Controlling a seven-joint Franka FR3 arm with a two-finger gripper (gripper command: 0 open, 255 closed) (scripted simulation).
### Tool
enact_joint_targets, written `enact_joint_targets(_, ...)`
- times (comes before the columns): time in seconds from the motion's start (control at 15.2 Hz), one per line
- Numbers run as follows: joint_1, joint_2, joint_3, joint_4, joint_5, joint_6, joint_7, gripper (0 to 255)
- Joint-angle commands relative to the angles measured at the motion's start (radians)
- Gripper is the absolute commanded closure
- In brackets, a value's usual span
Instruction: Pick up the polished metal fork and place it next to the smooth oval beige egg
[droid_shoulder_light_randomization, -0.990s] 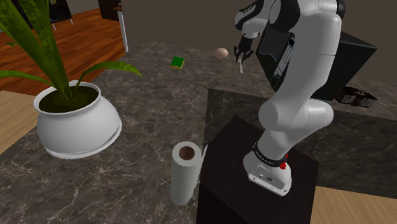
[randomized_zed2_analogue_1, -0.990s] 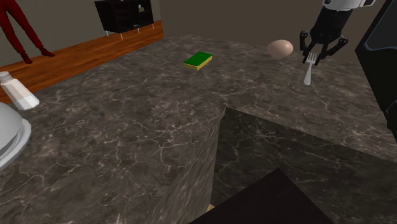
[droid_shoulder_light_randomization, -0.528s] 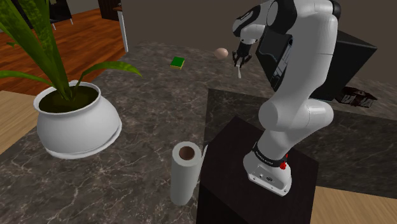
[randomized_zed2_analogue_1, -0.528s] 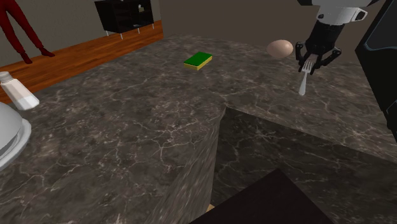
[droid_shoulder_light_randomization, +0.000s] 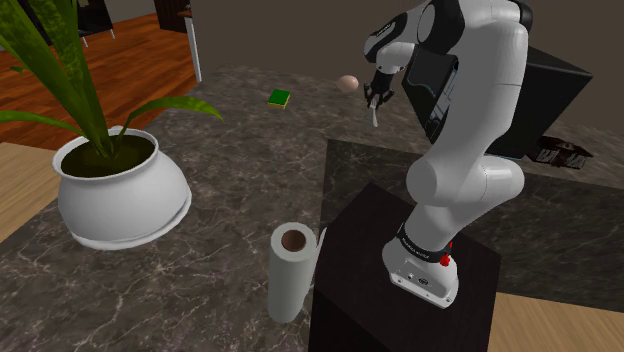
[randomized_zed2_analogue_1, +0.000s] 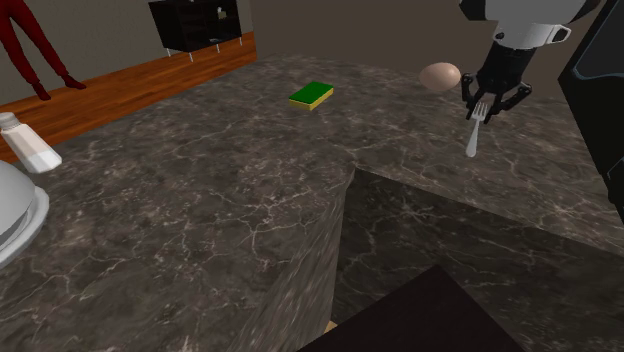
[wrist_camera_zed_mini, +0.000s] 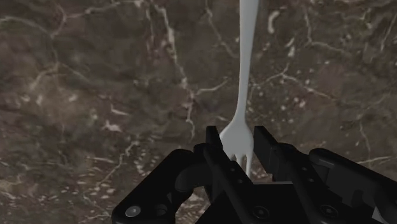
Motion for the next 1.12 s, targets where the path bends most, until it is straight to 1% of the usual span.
enact_joint_targets(0.0,0.0,0.0,0.0,0.0,0.0,0.0,0.0,255)
enact_joint_targets(0.07,0.0,0.0,0.0,0.0,0.0,0.0,0.0,255)
enact_joint_targets(0.13,0.0,0.0,0.0,0.0,0.0,0.0,0.0,0)
enact_joint_targets(0.46,0.0,0.0,0.0,0.0,0.0,0.0,0.0,0)
enact_joint_targets(0.73,0.004,-0.062,-0.007,0.039,-0.015,-0.1,0.009,0)
enact_joint_targets(1.06,0.004,-0.062,-0.007,0.039,-0.015,-0.1,0.009,0)
